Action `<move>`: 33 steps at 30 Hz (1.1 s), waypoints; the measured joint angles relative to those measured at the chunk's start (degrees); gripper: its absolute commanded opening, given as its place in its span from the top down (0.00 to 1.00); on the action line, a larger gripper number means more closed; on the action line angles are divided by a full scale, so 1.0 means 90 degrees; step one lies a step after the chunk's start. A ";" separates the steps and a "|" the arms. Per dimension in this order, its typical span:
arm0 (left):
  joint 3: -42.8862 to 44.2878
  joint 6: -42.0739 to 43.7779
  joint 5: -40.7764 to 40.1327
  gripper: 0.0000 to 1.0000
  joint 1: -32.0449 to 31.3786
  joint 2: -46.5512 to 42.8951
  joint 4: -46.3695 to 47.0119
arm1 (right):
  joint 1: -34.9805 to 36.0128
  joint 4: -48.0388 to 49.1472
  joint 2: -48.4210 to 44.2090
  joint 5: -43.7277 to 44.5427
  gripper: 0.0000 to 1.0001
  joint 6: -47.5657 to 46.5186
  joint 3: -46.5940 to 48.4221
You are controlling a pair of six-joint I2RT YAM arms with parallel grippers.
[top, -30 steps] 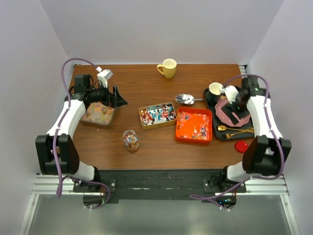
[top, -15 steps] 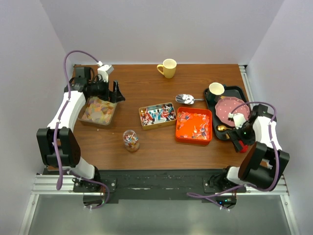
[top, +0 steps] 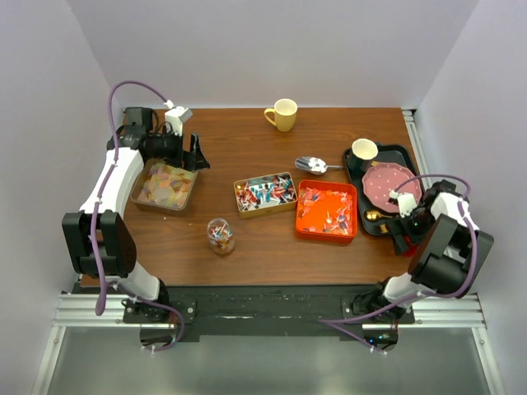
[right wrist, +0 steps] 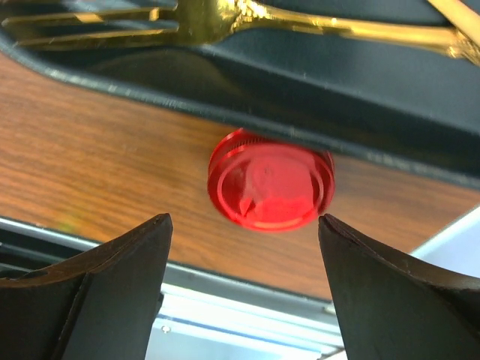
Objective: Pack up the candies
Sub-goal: Pick up the bottle lid from the corner of the board.
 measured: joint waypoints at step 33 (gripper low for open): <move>-0.0908 0.0160 0.0202 0.02 0.0002 -0.0799 0.0034 | 0.0002 0.0551 0.0041 0.0027 0.20 -0.0389 0.0134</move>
